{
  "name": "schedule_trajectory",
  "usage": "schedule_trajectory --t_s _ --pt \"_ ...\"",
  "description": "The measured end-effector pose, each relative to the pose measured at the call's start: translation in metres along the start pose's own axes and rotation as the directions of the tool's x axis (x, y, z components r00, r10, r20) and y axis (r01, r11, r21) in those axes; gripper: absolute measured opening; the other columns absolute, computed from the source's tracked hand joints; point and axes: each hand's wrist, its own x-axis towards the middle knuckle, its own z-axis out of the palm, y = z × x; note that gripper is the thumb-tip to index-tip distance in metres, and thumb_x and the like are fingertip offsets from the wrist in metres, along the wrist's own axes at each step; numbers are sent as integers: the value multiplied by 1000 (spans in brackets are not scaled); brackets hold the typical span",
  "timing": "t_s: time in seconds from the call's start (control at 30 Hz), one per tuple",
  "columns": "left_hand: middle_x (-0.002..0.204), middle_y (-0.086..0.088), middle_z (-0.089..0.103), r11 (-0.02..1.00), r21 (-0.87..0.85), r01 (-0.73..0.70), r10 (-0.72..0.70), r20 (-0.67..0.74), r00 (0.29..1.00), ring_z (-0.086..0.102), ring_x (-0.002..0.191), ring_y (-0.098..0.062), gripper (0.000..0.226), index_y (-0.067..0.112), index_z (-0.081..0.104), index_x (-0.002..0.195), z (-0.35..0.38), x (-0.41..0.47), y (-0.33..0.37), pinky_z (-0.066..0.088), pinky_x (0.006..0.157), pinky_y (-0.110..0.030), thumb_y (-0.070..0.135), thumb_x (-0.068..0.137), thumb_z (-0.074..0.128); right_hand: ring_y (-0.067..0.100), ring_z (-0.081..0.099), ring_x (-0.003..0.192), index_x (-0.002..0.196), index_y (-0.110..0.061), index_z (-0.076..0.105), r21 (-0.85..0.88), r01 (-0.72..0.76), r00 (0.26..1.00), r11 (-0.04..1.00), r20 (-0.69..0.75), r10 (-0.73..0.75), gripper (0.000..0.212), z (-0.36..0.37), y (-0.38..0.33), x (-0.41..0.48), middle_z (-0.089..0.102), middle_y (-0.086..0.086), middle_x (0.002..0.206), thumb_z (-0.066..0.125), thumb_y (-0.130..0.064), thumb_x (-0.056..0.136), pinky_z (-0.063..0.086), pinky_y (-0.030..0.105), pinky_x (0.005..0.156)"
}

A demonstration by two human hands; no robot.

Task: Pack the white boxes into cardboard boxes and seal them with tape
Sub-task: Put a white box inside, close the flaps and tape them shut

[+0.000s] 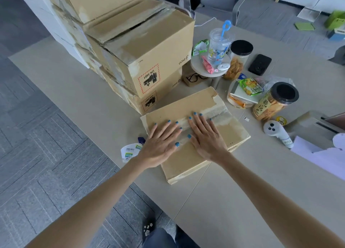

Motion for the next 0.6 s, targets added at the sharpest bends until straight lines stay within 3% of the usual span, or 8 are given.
schedule_trajectory --t_s 0.07,0.13,0.2,0.3,0.37,0.47,0.5,0.6 --pt "165 15 -4 993 -116 8 -6 20 1000 -16 149 -3 70 34 1 156 -4 2 -3 -9 120 -42 59 93 -17 17 -12 151 157 -24 -2 29 12 1000 1000 22 -12 72 -5 1 0 -11 -3 163 -7 -54 91 -5 39 123" --pt "165 15 1 946 -325 3 -9 -19 1000 -13 149 -1 63 30 11 157 -10 2 -3 -12 121 -39 55 100 -1 14 -8 151 157 -24 1 105 24 1000 994 17 -26 70 -14 6 1 -7 -4 164 -1 -51 93 -6 34 122" --pt "165 11 5 899 -437 -20 -55 -158 986 -7 151 -7 53 27 19 157 -14 -4 3 -12 121 -34 39 105 22 12 -6 151 157 -22 5 189 -4 1000 982 -8 5 62 -24 19 3 -3 -4 164 15 -44 100 -10 30 119" --pt "165 11 4 859 -504 90 -275 -306 911 -6 152 -9 56 28 20 157 -12 -16 16 -13 120 -28 34 103 35 17 -7 151 157 -16 4 254 -161 982 954 -51 180 64 -32 48 6 -5 4 164 35 -31 104 -13 31 117" --pt "165 13 2 673 -708 215 -512 -235 826 -5 151 -6 67 31 15 157 -3 -22 24 -6 122 -31 41 98 45 21 -3 151 157 -12 3 336 -287 953 897 10 302 69 -36 65 7 -3 9 164 41 -29 101 -6 36 121" --pt "164 6 13 51 -975 216 -754 105 649 13 151 -11 84 40 8 155 -6 -21 41 15 123 -43 39 91 63 29 28 145 155 -11 15 445 -381 920 810 97 379 67 -43 79 10 23 12 160 47 -28 98 27 42 115" --pt "164 4 12 -57 -977 206 -758 176 627 13 150 -10 84 40 7 154 -8 -19 48 16 122 -41 34 93 64 32 39 137 153 -13 20 471 -395 913 789 105 394 64 -46 80 11 33 12 156 48 -28 97 35 44 107" --pt "164 9 4 -90 -971 220 -755 211 621 6 148 -2 84 38 5 155 -11 -9 60 13 118 -33 27 95 63 37 51 122 148 -18 31 497 -446 885 744 122 449 57 -51 83 9 50 13 143 50 -27 95 42 42 94"
